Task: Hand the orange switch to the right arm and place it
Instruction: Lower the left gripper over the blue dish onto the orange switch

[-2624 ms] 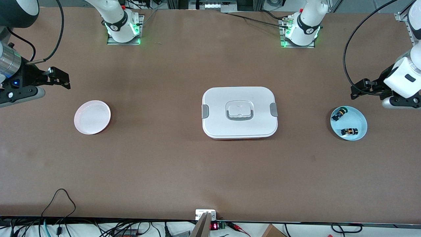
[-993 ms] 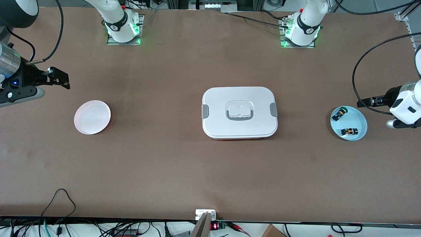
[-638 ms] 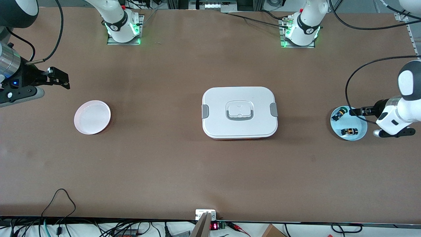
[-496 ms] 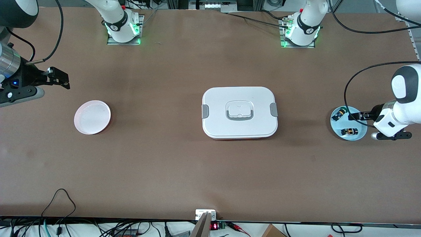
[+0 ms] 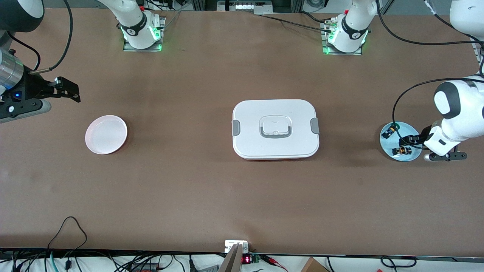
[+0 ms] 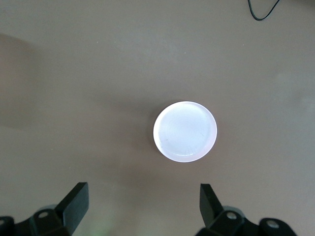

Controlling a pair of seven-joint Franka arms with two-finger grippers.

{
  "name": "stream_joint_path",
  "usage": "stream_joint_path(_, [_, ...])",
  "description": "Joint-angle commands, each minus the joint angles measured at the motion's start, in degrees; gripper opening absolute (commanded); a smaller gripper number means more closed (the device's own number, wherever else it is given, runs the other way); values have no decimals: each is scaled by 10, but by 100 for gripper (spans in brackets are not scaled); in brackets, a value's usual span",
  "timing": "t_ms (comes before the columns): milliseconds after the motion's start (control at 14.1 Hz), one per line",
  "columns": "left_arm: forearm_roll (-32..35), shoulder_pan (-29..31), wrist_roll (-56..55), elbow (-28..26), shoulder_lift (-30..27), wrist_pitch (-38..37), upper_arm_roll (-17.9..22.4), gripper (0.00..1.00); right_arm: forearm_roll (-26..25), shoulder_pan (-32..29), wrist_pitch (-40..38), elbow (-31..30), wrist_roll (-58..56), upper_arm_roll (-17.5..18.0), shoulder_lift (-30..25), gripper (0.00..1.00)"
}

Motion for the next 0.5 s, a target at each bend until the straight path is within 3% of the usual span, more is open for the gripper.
stream_joint_path(0, [-6,10,19,-1,33,60,-1,100,5,-6,0,2,8,3,-3,100])
stream_joint_path(426, [-6,19,32,-2,62,102,-2,100,8,-6,0,2,8,3,-2,100])
